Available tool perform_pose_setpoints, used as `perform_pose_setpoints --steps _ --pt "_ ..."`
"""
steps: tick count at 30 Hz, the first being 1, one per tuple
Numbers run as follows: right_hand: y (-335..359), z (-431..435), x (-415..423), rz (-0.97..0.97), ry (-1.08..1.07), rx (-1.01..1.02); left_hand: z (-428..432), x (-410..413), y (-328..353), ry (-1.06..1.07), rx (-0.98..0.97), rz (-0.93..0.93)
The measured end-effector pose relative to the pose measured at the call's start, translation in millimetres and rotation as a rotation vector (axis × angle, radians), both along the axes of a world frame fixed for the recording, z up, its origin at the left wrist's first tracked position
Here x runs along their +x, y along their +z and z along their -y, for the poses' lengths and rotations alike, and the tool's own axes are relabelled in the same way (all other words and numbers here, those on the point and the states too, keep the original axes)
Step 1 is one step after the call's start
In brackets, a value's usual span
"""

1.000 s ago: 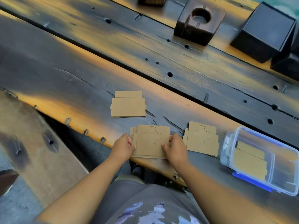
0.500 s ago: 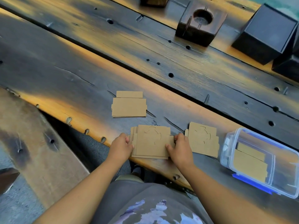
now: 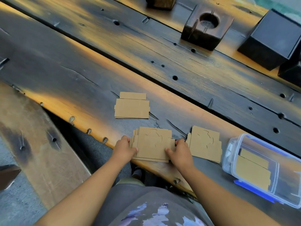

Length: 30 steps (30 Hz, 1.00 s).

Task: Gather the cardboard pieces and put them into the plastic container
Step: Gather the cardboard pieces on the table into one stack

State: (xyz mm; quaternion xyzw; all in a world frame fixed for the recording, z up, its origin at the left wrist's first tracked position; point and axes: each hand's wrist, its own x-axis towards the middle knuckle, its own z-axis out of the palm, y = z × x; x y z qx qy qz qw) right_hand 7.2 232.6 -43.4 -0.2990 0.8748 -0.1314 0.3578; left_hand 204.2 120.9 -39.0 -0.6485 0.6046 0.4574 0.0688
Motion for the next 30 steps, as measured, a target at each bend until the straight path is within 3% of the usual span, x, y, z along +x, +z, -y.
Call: perform_pose_setpoints --steps 4,16,30 --pt "-2.6 7.4 7.1 0.034 0.029 0.017 -1.0 -2.5 -3.7 0.019 0.080 -0.039" --pt "-2.5 29.9 18.4 0.118 -0.023 0.045 0.1 -3.0 0.9 0.111 0.033 -0.044" --pt "25.2 118.6 19.8 0.110 0.013 -0.105 88.5 14.3 28.2 0.119 -0.115 -0.106"
